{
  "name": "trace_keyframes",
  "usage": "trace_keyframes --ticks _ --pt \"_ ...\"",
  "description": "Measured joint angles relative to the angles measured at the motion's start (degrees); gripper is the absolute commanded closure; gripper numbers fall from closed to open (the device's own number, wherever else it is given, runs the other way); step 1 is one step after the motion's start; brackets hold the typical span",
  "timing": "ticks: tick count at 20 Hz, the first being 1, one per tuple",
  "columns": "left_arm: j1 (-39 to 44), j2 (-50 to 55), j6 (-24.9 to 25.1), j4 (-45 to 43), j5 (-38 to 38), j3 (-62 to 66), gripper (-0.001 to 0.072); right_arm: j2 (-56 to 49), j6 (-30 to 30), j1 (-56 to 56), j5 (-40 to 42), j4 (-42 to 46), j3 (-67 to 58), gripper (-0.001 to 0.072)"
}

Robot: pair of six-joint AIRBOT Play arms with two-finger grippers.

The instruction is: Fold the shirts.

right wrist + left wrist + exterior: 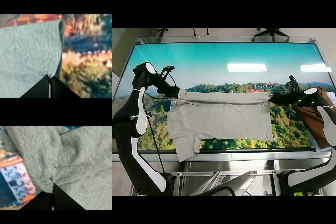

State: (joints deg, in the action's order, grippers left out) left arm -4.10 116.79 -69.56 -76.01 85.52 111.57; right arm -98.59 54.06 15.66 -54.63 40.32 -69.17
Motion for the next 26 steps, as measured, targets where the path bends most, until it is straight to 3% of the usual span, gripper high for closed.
trace_keyframes --ticks 8,9,10,11,12,18,24,25,26 --pt "0.9 0.2 -1.9 -2.2 0.2 -3.4 0.0696 -0.2 1.0 -0.1 1.8 2.4 0.0 0.0694" --pt "1.2 0.1 -1.9 -2.2 0.2 -3.5 0.0684 -0.2 1.2 -0.2 1.9 2.3 0.0 0.0609" --pt "1.5 0.0 -1.9 -2.2 0.2 -3.6 0.0372 -0.2 1.2 -0.2 1.9 1.9 0.0 0.0436" --pt "1.6 -0.2 -1.9 -2.3 0.2 -3.6 0.0067 -0.1 1.2 -0.2 1.8 1.7 -0.1 0.0408" --pt "1.7 -0.6 -2.1 -2.6 0.4 -3.6 0.0038 0.2 1.2 -0.1 1.4 1.4 -0.2 0.0408" --pt "-1.4 -8.4 -6.2 -1.7 4.6 -7.1 0.0039 8.4 5.8 2.5 -6.1 6.1 -0.8 0.0408" --pt "-7.3 -28.5 -7.8 3.9 5.4 -39.2 0.0039 21.9 11.0 11.7 -15.3 13.7 10.9 0.0404" --pt "-8.0 -32.4 -7.9 4.5 4.6 -46.3 0.0039 23.7 11.4 13.1 -15.8 14.3 14.0 0.0379" --pt "-8.5 -36.3 -8.1 4.9 3.6 -53.1 0.0039 25.2 11.6 14.4 -15.9 14.8 17.2 0.0262"
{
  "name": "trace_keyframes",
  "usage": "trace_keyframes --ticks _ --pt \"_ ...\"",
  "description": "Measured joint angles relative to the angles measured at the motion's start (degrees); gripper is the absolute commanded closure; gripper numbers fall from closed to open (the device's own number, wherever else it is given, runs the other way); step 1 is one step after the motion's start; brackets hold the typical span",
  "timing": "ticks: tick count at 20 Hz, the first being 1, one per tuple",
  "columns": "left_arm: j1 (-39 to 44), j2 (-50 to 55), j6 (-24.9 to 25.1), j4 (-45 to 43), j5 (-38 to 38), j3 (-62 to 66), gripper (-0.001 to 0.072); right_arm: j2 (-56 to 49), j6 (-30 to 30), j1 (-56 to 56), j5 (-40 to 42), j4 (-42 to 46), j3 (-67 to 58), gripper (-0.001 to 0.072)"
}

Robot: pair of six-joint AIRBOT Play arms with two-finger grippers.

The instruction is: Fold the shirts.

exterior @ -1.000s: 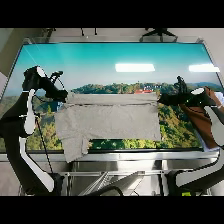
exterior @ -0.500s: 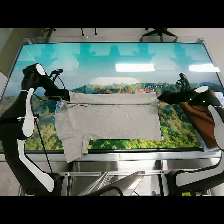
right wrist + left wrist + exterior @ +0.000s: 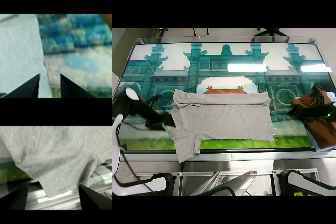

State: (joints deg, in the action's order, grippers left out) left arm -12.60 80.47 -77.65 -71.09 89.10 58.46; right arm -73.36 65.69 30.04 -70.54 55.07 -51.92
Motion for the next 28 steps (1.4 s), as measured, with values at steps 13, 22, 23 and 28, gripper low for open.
trace_keyframes --ticks 13,22,23,28 --pt "-1.1 -13.7 1.7 10.5 -21.8 -28.5 0.0286 1.9 -4.7 -2.9 4.5 -5.7 17.9 0.0252" --pt "-1.1 -12.0 4.8 12.1 -21.4 -22.5 0.0697 -2.7 -5.8 -9.9 4.9 -8.1 18.2 0.0544" --pt "-1.1 -13.2 4.8 12.1 -21.0 -22.3 0.0697 -3.5 -6.2 -10.7 5.4 -8.2 18.3 0.0694" --pt "-2.3 -20.7 4.8 11.1 -16.2 -20.7 0.0698 -2.6 -7.4 -11.7 2.3 -10.7 14.9 0.0695"
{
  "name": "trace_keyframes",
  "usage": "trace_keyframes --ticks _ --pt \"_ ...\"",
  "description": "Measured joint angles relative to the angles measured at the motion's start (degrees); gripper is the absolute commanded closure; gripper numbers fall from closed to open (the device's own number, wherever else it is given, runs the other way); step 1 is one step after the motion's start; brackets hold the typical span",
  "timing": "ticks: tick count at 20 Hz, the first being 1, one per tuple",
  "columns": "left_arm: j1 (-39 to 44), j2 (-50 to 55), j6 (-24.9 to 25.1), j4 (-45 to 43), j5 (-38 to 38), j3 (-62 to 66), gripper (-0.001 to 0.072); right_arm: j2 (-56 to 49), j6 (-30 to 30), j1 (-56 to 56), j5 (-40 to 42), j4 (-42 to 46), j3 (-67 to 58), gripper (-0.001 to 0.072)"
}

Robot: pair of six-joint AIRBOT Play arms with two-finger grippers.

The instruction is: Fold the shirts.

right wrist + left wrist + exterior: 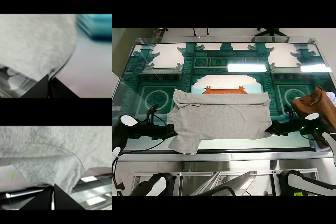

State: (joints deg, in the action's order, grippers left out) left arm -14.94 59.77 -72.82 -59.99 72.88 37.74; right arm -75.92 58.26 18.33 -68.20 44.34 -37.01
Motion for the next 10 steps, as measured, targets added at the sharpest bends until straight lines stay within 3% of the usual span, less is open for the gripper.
trace_keyframes --ticks 6,10 --pt "-6.5 -10.5 -1.3 -3.9 6.9 6.8 0.0698 6.3 5.5 5.0 -4.2 3.7 -4.5 0.0695" --pt "-7.4 -11.5 0.0 -4.3 8.3 11.7 0.0699 8.0 6.2 6.5 -5.2 3.7 -6.0 0.0695"
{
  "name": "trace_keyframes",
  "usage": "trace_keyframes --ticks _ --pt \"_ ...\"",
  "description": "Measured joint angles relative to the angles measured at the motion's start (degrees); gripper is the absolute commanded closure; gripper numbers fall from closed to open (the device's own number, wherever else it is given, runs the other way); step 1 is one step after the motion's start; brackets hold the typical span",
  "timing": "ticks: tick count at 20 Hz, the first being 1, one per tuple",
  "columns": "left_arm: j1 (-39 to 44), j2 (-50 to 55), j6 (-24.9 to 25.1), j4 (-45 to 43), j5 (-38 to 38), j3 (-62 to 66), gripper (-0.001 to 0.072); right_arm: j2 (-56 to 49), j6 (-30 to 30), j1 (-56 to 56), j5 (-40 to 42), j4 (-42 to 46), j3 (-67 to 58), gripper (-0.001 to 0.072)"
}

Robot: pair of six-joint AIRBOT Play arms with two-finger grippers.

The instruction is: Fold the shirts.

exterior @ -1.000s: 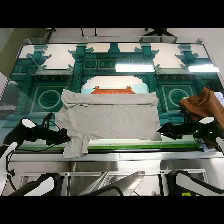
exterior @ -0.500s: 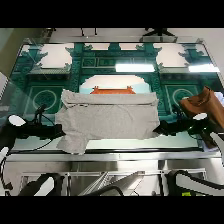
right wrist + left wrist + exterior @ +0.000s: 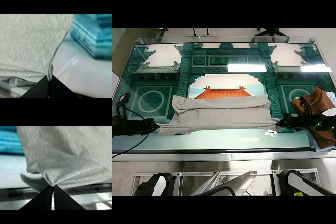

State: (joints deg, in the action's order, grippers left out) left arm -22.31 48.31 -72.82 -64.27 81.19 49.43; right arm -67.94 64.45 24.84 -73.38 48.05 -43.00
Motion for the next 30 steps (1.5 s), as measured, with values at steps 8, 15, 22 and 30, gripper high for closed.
trace_keyframes --ticks 8,15,22,30 --pt "7.3 23.5 1.9 -0.7 -1.6 19.1 0.0698 -4.8 -5.4 -7.2 13.1 -13.0 -7.8 0.0694" --pt "9.9 47.4 2.4 -0.8 -2.1 34.8 0.0697 -18.5 -8.0 -12.5 22.8 -15.4 -13.3 0.0682" --pt "10.6 57.5 2.1 -0.2 1.8 47.8 0.0031 -20.9 -10.0 -11.4 23.3 -11.2 -17.2 0.0085" --pt "10.4 58.8 -2.1 -0.1 7.8 59.8 0.0039 -26.3 -4.2 -11.4 19.6 -7.7 -19.7 0.0099"
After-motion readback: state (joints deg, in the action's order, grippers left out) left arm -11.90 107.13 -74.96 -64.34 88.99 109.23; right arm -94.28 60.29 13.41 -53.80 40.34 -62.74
